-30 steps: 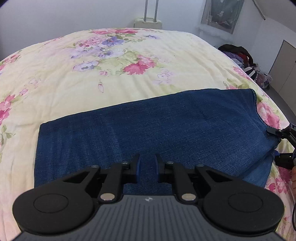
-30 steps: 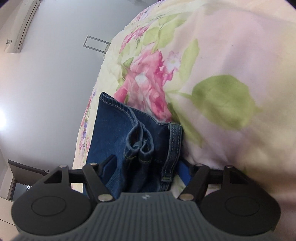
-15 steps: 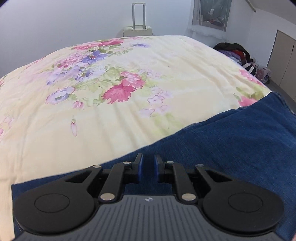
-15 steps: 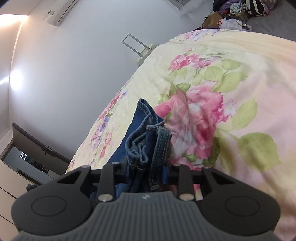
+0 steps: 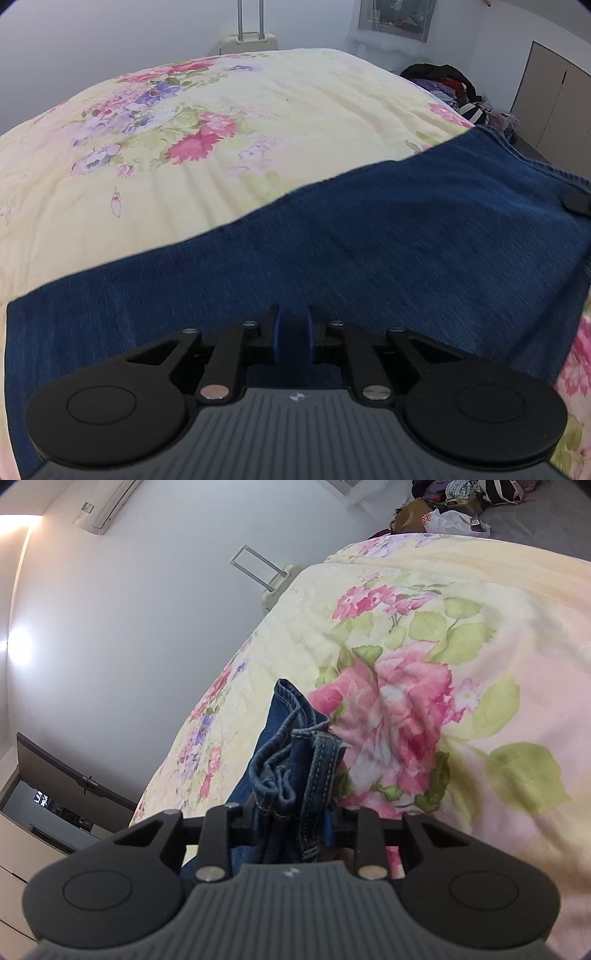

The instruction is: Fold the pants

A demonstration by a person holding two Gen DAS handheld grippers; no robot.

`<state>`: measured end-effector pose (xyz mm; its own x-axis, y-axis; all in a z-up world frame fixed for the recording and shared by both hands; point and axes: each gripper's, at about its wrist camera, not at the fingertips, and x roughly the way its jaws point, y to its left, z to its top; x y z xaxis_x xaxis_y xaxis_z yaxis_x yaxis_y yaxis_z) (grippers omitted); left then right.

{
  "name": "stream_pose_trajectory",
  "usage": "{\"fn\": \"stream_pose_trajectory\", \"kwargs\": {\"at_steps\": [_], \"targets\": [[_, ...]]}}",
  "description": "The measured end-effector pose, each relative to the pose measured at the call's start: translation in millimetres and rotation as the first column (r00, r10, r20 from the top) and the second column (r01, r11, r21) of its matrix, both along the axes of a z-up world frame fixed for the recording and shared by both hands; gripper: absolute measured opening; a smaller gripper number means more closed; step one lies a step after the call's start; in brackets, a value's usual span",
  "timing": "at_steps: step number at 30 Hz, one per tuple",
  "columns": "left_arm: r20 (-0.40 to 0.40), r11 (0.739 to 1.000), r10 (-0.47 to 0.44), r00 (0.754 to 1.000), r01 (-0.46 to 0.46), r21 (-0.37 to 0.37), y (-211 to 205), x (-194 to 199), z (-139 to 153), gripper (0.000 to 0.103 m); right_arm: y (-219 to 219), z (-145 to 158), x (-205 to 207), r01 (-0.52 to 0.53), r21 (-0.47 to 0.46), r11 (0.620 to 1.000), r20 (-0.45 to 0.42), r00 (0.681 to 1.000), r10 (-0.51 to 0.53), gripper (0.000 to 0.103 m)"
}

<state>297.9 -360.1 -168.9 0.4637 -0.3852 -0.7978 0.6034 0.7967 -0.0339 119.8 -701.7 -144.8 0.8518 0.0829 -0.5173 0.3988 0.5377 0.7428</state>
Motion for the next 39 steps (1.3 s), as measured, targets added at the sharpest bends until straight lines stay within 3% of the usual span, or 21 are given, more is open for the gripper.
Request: {"fn": "stream_pose_trajectory", "kwargs": {"at_steps": [8, 10, 12, 19, 21, 28, 34, 39], "targets": [[-0.079, 0.992, 0.028, 0.997, -0.038, -0.118, 24, -72, 6, 0.009, 17, 23, 6, 0.004, -0.055, 0.998, 0.000, 1.000, -0.004, 0.025], [-0.122, 0.992, 0.022, 0.992, -0.038, -0.123, 24, -83, 0, 0.009, 21, 29, 6, -0.002, -0.073, 0.997, -0.005, 1.000, 0.002, 0.025], [-0.104, 0.994, 0.035, 0.994, -0.046, -0.102, 23, -92, -10, 0.009, 25, 34, 6, -0.006, -0.087, 0.996, -0.007, 1.000, 0.006, 0.025], [-0.144, 0.988, 0.036, 0.989, -0.056, -0.141, 42, -106, -4, 0.010, 39, 48, 8, -0.010, -0.118, 0.993, -0.014, 1.000, 0.008, 0.025], [-0.198, 0.985, 0.019, 0.980, -0.052, -0.165, 52, -109, -2, 0.009, 43, 55, 11, -0.016, -0.137, 0.990, -0.020, 1.000, 0.014, 0.025], [-0.247, 0.972, -0.024, 0.969, -0.036, -0.234, 102, -124, 22, 0.010, 84, 100, 22, -0.059, -0.260, 0.964, 0.003, 0.998, 0.062, 0.025], [-0.146, 0.955, 0.097, 0.985, -0.133, -0.267, 170, -109, 64, 0.012, 148, 145, 41, -0.119, -0.414, 0.902, -0.018, 0.992, 0.123, 0.025], [-0.035, 0.928, 0.262, 0.964, -0.262, -0.266, 230, -88, 91, 0.014, 222, 171, 63, -0.193, -0.591, 0.783, -0.076, 0.980, 0.183, 0.025]]}}
